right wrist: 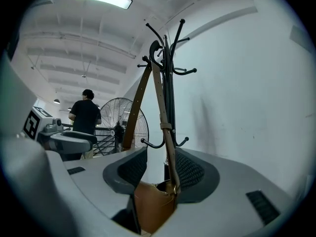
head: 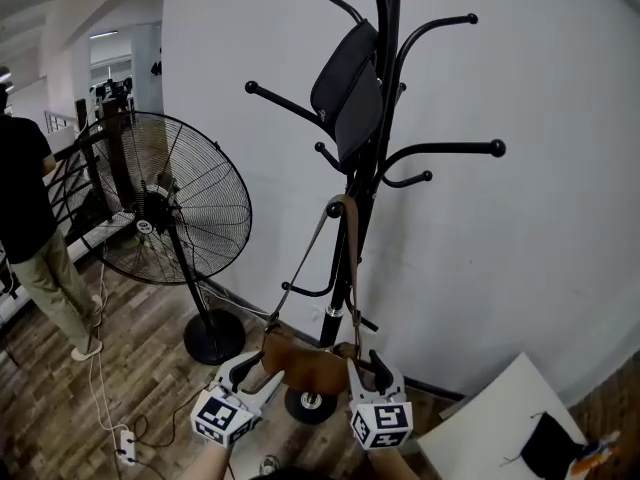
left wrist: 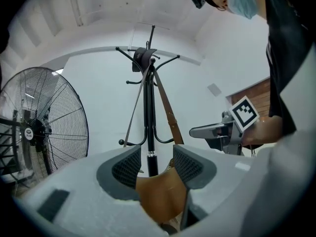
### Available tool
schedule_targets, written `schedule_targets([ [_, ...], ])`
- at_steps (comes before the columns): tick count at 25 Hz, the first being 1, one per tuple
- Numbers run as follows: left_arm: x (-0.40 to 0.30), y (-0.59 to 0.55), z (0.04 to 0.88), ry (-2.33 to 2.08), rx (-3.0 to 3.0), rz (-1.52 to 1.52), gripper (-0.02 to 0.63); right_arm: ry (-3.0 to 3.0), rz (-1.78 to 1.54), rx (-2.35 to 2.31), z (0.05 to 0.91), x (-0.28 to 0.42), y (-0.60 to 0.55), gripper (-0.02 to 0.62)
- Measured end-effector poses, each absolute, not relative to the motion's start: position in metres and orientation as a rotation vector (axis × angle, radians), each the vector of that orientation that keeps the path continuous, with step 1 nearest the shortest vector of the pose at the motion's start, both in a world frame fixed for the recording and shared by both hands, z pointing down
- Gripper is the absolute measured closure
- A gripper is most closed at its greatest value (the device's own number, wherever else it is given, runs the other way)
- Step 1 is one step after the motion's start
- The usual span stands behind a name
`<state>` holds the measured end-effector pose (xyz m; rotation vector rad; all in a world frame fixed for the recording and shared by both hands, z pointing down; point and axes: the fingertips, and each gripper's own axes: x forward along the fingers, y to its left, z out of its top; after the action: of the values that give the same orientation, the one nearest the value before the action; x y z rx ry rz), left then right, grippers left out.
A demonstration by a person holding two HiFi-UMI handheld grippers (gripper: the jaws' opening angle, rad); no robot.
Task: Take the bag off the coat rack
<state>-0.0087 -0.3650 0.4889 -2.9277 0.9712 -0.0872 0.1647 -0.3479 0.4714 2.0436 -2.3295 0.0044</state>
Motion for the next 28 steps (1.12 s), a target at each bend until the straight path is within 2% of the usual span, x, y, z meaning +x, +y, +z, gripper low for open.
schedule_targets([
  [22, 0.008, -0.457, 0.472, 0.726, -2.916, -0.026, 0.407, -2.035, -0.150, 2.239, 0.463, 0.182, -0.410, 0.436],
  [28, 0.024, -0.477, 0.459, 0.696, -2.856, 0.015, 0.407, -2.008, -0.134, 2.247, 0.468, 0.181, -0.413, 0.456],
])
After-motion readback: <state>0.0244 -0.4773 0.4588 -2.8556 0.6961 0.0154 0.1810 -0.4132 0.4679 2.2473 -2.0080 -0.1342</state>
